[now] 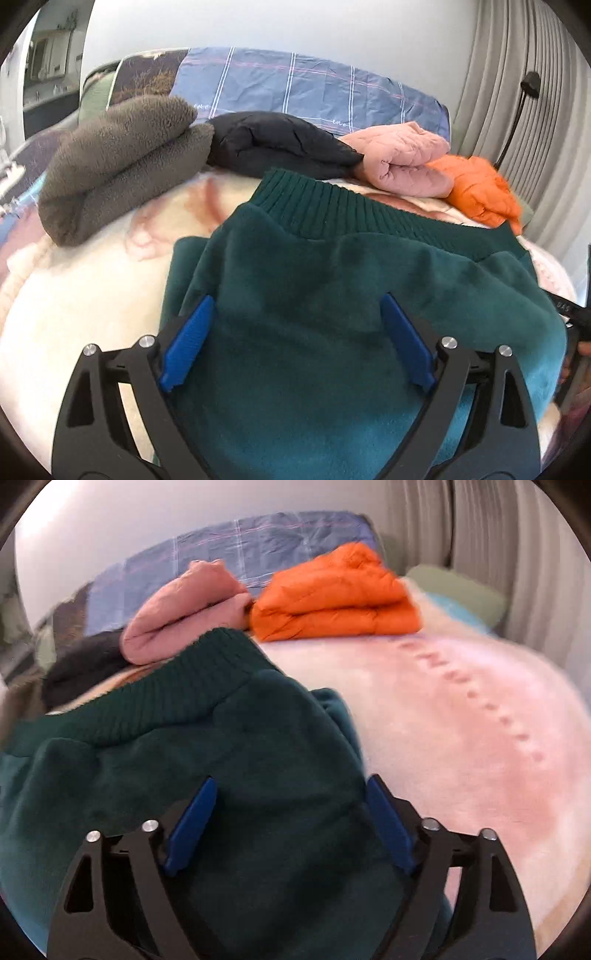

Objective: Fold large clothes

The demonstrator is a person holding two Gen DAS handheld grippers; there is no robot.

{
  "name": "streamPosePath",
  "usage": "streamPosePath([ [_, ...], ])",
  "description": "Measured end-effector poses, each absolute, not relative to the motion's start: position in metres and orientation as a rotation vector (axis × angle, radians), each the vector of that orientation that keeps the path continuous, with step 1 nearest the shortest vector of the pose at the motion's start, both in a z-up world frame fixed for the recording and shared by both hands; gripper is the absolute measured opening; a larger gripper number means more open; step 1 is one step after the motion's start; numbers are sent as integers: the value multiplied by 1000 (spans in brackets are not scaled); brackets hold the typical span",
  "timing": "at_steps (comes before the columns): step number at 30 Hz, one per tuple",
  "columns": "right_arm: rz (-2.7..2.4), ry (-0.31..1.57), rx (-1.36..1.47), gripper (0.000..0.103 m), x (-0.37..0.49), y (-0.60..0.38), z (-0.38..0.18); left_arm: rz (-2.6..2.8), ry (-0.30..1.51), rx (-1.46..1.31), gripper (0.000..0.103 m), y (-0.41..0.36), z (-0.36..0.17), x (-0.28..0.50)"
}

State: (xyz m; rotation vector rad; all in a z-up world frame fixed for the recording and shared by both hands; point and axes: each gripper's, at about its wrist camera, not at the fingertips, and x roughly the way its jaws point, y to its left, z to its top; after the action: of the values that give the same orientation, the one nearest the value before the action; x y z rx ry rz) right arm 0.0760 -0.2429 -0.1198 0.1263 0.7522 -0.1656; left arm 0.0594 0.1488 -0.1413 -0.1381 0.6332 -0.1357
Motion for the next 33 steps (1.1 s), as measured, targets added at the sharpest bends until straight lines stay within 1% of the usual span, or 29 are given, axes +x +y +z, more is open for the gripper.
streamPosePath([
  [3, -166, 768, 157, 89, 82, -246, -123, -128, 633, -117, 93, 145, -141, 61],
  [7, -142, 774, 219, 89, 79, -258, -121, -134, 626, -128, 93, 148, -143, 57],
  [11, -167, 777, 234, 89, 64, -257, -106, -135, 625, -129, 93, 147, -144, 55],
  [16, -54, 715, 261, 88, 39, -229, -71, -134, 624, -127, 93, 146, -144, 55],
  [18, 64, 686, 254, 87, 28, -209, -57, -134, 624, -126, 93, 146, -144, 55],
  [22, 230, 651, 148, 87, 9, -157, -43, -137, 622, -129, 93, 145, -144, 56],
  [25, 362, 701, 98, 86, 4, -123, -56, -141, 619, -134, 93, 145, -143, 55],
  [27, 341, 795, 31, 88, 15, -103, -88, -144, 618, -137, 93, 145, -144, 55],
  [29, 297, 728, -84, 94, 11, -89, -108, -154, 616, -139, 93, 144, -144, 55],
  [30, 273, 698, -152, 94, 6, -80, -112, -155, 616, -139, 93, 145, -145, 54],
  [33, 285, 732, -95, 94, 9, -85, -106, -160, 614, -143, 93, 146, -145, 53],
])
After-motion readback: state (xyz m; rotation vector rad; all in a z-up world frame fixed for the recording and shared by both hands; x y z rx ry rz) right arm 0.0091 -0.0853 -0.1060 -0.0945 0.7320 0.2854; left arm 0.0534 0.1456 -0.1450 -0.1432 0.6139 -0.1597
